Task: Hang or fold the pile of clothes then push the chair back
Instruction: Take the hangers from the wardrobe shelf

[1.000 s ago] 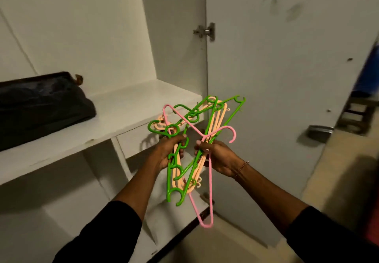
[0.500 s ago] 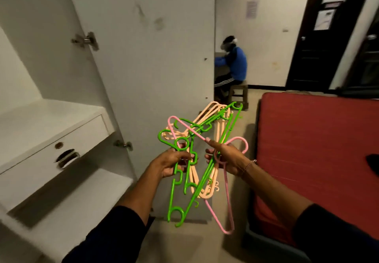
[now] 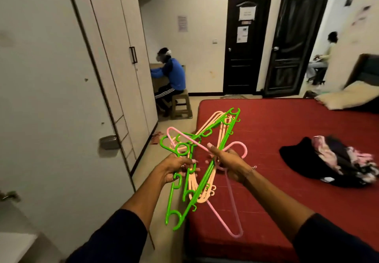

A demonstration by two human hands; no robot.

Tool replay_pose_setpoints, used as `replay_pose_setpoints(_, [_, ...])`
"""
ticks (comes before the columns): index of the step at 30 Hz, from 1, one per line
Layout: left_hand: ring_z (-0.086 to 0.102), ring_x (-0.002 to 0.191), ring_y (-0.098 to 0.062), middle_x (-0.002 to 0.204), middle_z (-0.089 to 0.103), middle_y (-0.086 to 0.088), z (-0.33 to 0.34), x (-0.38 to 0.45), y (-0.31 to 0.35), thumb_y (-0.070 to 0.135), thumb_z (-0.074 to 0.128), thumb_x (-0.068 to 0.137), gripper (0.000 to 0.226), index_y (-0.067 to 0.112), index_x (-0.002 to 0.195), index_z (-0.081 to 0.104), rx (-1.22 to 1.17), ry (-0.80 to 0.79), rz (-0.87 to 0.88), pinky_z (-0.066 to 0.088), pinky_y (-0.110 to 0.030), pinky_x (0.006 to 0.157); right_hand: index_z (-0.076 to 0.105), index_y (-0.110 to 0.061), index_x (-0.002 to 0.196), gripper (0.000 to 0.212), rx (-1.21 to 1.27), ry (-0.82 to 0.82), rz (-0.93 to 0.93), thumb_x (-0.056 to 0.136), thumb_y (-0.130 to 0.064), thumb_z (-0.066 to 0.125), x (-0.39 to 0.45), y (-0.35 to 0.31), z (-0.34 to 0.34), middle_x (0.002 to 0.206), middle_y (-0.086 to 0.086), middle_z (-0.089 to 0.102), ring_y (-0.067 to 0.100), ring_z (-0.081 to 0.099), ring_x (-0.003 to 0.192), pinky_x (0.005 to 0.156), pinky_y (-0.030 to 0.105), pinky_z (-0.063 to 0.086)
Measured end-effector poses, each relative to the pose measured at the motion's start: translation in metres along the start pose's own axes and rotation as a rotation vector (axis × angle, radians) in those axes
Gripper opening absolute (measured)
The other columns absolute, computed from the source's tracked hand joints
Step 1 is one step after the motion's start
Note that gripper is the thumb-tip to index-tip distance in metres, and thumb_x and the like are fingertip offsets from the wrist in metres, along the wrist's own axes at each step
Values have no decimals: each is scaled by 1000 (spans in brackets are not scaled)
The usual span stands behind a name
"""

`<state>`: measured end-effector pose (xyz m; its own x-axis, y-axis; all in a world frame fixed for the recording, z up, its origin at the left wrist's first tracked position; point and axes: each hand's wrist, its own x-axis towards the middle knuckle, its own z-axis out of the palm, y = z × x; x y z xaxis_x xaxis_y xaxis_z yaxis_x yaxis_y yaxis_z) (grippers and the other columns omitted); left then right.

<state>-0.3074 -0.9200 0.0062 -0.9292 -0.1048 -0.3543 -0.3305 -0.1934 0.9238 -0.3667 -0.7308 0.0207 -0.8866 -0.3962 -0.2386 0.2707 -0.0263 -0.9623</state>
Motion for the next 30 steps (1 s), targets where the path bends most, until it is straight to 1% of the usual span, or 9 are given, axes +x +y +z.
replay_pose_setpoints(3, [74,82,-33,101,71,-21,41,41,3,-7,60,91,14,1,102,62,80,45,18,60,-45,73,69,6,104,49,-47,61,-16,87,-40,76,25,-6,-49,92,15,72,25,71,76,61,30,53])
replay_pose_setpoints(7, [73,67,-23,82,70,-9,81,91,10,-4,64,89,14,8,95,63,142,70,18,49,-24,44,65,8,107,60,-26,133,-6,82,-44,79,64,-8,-101,92,18,72,21,68,69,57,29,49])
replay_pose_setpoints(12, [69,100,-45,95,72,-16,103,165,18,-2,65,90,28,9,116,64,143,91,15,57,-58,86,60,-5,83,55,-79,207,23,79,-56,77,127,-1,-148,57,2,52,12,46,51,58,31,39])
replay_pose_setpoints(14, [69,101,-45,95,72,-16,109,196,22,-1,63,91,28,9,116,65,164,115,11,56,-58,86,53,-10,76,53,-92,219,44,79,-58,77,156,0,-162,49,-2,47,12,44,48,60,33,38])
replay_pose_setpoints(18, [74,65,-26,83,71,-12,120,269,35,-5,61,92,13,5,99,66,174,119,7,49,-21,42,51,-14,67,49,-101,234,57,83,-54,75,221,-4,-187,49,-1,46,14,43,51,60,32,39])
replay_pose_setpoints(20, [69,55,-21,77,69,-13,122,319,43,-4,68,87,7,1,91,68,199,135,20,39,-18,36,50,-15,68,47,-69,256,63,85,-52,74,261,-7,-200,53,0,44,13,40,50,56,29,36])
replay_pose_setpoints(23, [66,60,-23,72,72,-12,123,387,56,-1,78,78,11,1,85,70,267,120,5,36,-21,38,53,-8,74,45,0,295,120,85,-47,74,319,-10,-218,56,7,48,17,45,46,48,26,39])
replay_pose_setpoints(26, [51,36,-5,48,61,3,123,454,63,-2,76,81,11,5,79,67,328,105,-31,32,-17,33,62,8,95,44,123,312,166,92,-35,70,384,-4,-232,59,15,61,22,54,42,40,28,46])
replay_pose_setpoints(30, [51,35,-10,61,62,-6,118,523,53,2,71,87,10,8,85,64,360,22,-184,32,-14,35,48,-7,134,45,237,398,162,98,-26,65,453,23,-248,65,9,61,21,59,49,45,30,50])
